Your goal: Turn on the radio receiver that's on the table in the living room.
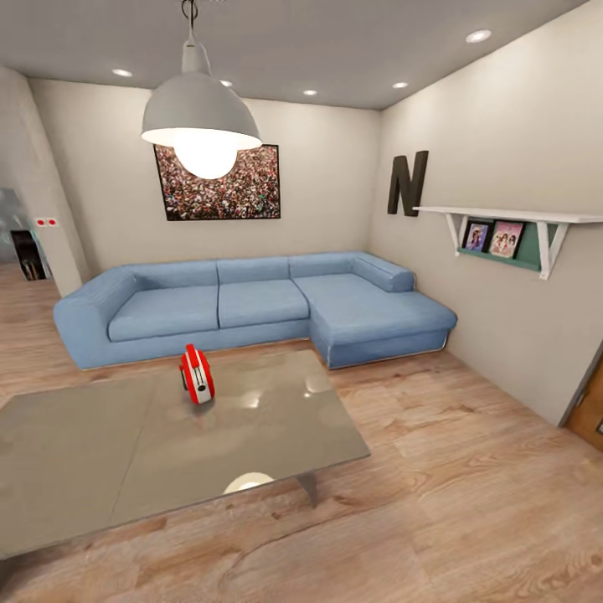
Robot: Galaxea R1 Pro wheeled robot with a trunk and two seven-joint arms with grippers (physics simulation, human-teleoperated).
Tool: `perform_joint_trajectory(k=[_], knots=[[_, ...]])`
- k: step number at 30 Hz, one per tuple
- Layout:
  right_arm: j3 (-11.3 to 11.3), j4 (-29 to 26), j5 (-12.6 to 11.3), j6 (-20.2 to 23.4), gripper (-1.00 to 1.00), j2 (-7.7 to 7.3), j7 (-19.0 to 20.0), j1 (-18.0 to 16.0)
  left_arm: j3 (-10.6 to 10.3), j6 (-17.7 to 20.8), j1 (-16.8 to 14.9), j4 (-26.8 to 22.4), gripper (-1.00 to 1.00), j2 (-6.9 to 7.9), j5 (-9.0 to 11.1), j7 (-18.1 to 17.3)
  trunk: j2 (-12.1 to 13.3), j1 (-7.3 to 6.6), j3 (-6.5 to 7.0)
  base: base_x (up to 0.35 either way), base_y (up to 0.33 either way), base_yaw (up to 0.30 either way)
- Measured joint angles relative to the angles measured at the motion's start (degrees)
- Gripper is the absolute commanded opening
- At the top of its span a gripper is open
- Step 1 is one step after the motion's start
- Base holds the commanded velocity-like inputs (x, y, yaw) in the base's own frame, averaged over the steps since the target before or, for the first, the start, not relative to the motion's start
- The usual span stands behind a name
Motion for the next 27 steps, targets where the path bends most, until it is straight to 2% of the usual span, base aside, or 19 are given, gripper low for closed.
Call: perform_joint_trajectory(k=[27], knots=[[0.0, 0.0, -0.04, 0.0, 1.0, 0.0, 0.0, 0.0, -0.01, 0.0, -0.01, 0.0, 1.0, 0.0, -0.03, 0.0, 0.0, 0.0, 0.0, 0.0, 0.0, 0.272]])
